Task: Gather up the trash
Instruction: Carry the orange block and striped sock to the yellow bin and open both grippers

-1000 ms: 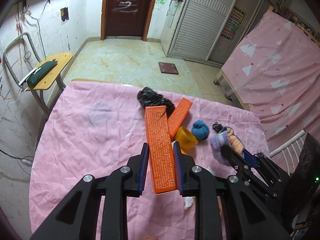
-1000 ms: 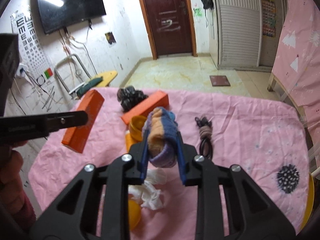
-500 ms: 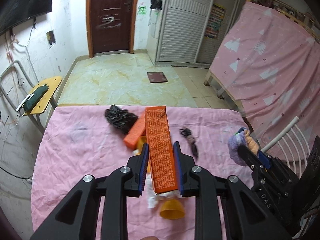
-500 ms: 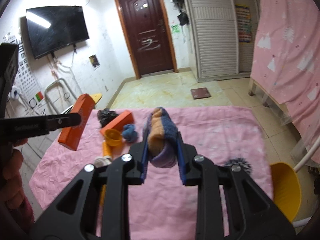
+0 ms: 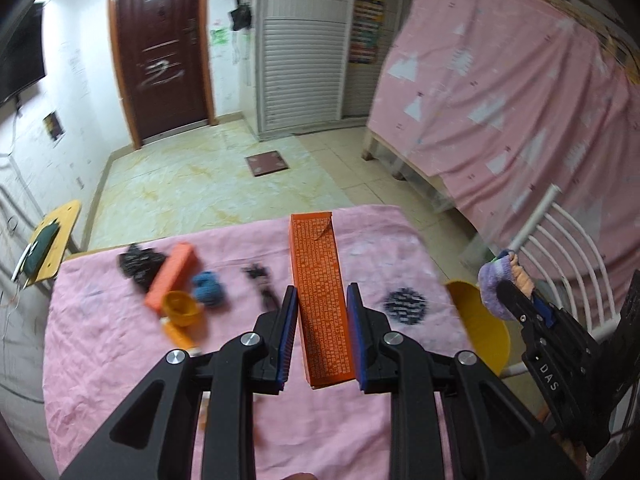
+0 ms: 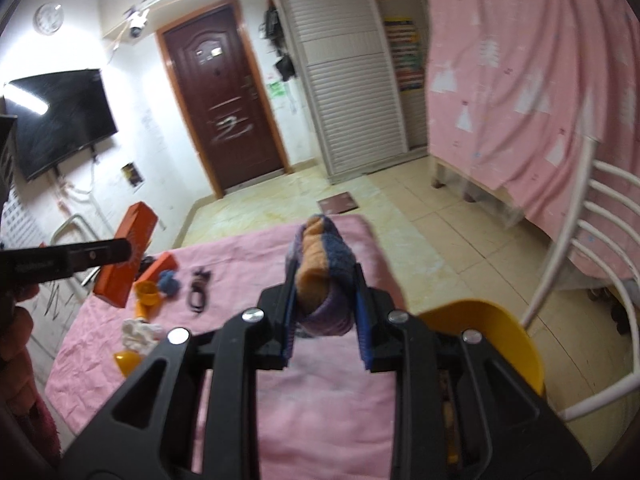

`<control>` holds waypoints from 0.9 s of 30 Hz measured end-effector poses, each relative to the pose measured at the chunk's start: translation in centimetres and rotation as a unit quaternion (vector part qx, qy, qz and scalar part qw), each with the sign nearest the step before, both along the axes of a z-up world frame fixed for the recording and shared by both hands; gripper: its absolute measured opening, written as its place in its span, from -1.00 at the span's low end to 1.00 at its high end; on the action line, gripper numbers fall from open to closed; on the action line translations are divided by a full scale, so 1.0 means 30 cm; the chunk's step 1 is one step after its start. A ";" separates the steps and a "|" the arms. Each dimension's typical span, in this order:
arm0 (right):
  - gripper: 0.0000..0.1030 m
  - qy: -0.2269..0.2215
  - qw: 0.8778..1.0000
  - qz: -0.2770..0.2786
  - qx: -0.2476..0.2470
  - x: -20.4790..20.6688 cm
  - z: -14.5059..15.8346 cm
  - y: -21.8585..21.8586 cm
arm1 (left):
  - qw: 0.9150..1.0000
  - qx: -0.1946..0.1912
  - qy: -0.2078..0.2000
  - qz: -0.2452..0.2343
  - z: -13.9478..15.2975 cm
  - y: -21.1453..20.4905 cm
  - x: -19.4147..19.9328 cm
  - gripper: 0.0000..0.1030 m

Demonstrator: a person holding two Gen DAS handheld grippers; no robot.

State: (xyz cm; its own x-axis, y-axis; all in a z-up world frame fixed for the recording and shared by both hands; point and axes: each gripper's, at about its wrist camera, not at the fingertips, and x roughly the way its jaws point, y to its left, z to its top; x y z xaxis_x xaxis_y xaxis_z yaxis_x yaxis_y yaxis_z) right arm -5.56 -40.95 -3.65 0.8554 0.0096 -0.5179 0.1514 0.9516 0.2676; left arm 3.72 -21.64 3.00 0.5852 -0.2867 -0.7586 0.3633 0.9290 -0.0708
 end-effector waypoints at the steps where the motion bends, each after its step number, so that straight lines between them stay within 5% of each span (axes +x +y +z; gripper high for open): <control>1: -0.54 0.000 1.000 -0.006 0.004 -0.013 -0.006 -0.026 | 1.000 0.002 0.000 -0.007 -0.002 -0.038 -0.010 -0.67; 6: -0.54 0.004 0.999 -0.030 0.016 -0.057 -0.030 -0.124 | 0.999 -0.002 0.004 -0.043 -0.007 -0.182 -0.048 -0.67; 13: -0.52 0.018 0.998 -0.047 0.048 -0.060 -0.094 -0.230 | 0.991 -0.069 0.040 -0.106 -0.052 -0.368 -0.037 -0.67; 27: 0.09 0.033 0.992 -0.074 0.100 -0.077 -0.190 -0.380 | 0.988 -0.050 0.065 -0.131 -0.144 -0.585 -0.089 -0.57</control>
State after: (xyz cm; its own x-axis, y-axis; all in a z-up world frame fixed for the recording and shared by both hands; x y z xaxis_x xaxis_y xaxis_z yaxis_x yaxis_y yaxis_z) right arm -7.87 -52.36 -9.36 0.8194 -0.0053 -0.5731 0.3082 0.8471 0.4329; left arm 1.06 -39.20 -1.32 0.3805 -0.4931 -0.7824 0.5726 0.7899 -0.2195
